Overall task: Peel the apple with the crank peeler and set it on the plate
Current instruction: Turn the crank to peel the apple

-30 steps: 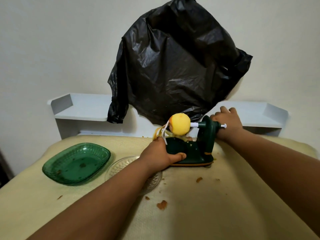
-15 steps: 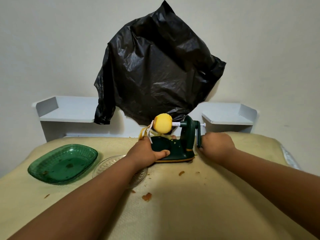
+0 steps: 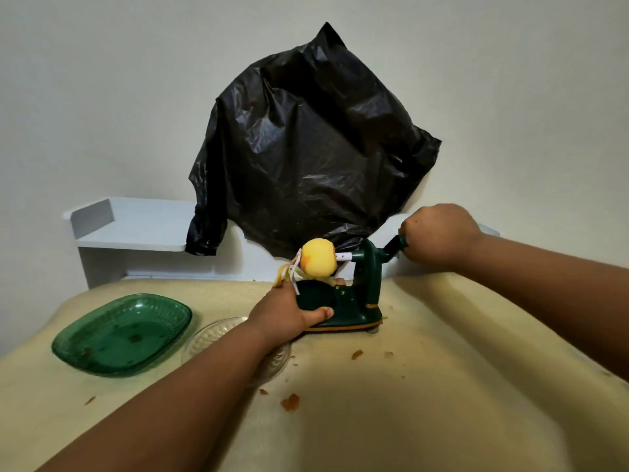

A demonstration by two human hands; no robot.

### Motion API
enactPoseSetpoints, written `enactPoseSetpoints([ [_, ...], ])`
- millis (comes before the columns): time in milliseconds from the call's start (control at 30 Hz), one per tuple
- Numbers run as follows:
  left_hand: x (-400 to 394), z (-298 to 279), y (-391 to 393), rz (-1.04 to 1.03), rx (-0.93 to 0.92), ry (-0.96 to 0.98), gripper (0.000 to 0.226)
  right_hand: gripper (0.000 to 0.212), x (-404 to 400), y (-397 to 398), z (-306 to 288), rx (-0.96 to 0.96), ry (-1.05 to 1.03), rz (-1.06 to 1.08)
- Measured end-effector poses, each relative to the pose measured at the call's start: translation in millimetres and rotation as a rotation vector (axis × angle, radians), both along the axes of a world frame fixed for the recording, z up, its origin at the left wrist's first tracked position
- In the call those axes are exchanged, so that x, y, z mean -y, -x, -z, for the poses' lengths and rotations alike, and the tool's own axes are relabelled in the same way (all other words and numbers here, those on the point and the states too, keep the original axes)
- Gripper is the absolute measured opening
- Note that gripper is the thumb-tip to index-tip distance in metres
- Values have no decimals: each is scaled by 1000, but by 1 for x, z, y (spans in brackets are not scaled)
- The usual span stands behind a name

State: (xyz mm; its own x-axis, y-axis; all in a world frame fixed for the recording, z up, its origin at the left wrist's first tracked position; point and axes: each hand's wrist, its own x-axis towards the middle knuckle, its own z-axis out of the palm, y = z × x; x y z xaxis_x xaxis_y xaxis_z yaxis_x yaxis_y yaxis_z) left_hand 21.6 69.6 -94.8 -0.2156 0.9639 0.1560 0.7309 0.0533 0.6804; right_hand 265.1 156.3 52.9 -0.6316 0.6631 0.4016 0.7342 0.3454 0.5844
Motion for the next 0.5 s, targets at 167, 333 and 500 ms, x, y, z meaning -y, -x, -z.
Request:
enactPoseSetpoints([
  [167,-1,2,3,-2,1,-29,72,19,-30,15,-16,-19,-61,-58],
  [333,-2,4,5,-21,-21,-13,76,22,-62,36,-4,-15,-71,-71],
  [500,-1,5,7,-10,-12,-43,67,21,-80,51,37,64,57,-13],
])
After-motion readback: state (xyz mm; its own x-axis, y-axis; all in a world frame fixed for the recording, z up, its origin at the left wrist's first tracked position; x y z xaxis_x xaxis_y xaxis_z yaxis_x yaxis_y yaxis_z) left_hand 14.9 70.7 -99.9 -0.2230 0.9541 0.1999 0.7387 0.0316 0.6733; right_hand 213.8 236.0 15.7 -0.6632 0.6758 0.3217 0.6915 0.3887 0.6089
